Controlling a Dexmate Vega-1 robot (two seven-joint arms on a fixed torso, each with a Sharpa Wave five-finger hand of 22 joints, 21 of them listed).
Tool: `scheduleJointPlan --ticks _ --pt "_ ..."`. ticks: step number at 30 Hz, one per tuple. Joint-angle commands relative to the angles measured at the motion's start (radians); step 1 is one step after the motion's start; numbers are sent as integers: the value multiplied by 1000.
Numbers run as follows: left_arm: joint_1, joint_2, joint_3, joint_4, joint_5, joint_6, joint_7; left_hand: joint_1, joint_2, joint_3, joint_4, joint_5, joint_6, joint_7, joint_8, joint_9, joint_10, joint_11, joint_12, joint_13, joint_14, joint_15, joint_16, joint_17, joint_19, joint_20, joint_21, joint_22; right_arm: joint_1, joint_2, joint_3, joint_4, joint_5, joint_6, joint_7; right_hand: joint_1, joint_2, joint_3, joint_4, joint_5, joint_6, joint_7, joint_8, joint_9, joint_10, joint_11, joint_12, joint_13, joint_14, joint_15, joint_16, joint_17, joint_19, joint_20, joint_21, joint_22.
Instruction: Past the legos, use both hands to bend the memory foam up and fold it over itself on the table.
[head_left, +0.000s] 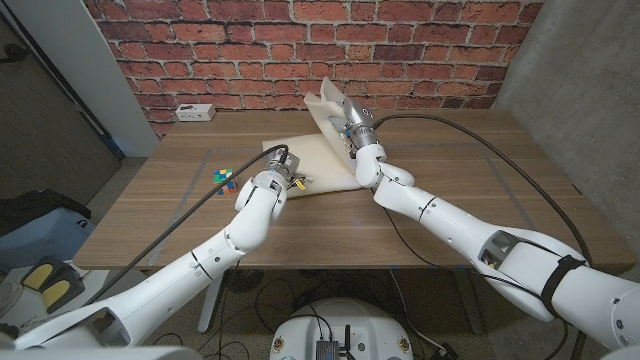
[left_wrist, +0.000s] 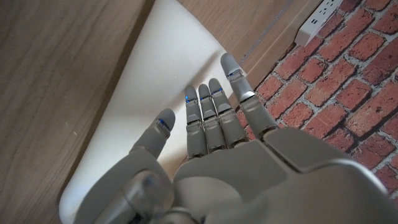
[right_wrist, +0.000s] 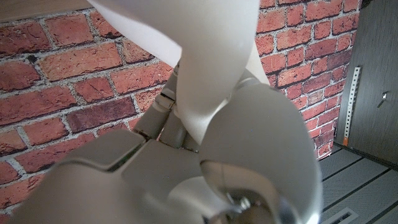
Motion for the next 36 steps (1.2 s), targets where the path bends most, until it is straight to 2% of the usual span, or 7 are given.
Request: scheduleJointPlan --ticks 1,3,7,12,18,36 --pt "-64 -7 17 93 -108 -19 -89 35 45 -5 -4 -4 -74 -5 0 0 -75 -11 -2 2 -77 0 2 5 -49 -13 -36 4 -49 -30 32 -73 24 70 -7 16 10 2 0 5 16 7 -3 4 57 51 -3 5 12 -8 0 2 1 -17 5 0" --pt "-71 -1 22 99 -134 -20 -76 54 48 -7 -9 -4 -111 -19 0 -1 -107 -26 -1 2 -107 -11 4 5 -66 -21 -51 5 -54 -34 35 -80 26 91 -4 15 11 2 1 4 16 7 -4 4 54 50 -4 5 13 -11 0 3 3 -21 7 0" --pt "-87 11 40 109 -173 -21 -61 82 51 -11 -16 -4 -157 -30 1 -1 -154 -37 -1 1 -152 -17 4 4 -93 -34 -71 6 -59 -46 36 -89 29 144 13 17 13 1 1 3 16 6 -7 4 53 49 -6 6 8 -13 0 7 3 -24 9 0" --pt "-104 21 60 113 -207 -12 -53 103 52 -13 -20 -5 -193 -32 0 -1 -185 -36 1 2 -180 -18 4 3 -105 -43 -83 7 -58 -54 30 -95 13 178 38 17 14 0 2 2 17 3 -8 5 49 46 -8 6 7 -14 1 9 4 -28 11 0" --pt "-121 31 81 114 -240 -1 -45 112 53 -17 -19 -6 -206 -32 1 -1 -199 -39 2 1 -191 -21 6 3 -103 -32 -86 7 -51 -49 25 -82 7 213 71 17 16 -1 4 0 16 1 -11 5 46 51 -10 7 2 -15 -2 10 3 -31 13 1" --pt "-156 57 124 111 -300 12 -23 133 59 -23 -11 -6 -233 -41 4 -2 -223 -46 6 1 -216 -28 10 5 -118 -31 -100 8 -20 5 6 -14 12 297 125 19 17 -2 5 -6 17 -2 -17 7 41 51 -13 9 -4 -14 -8 9 5 -33 22 1"
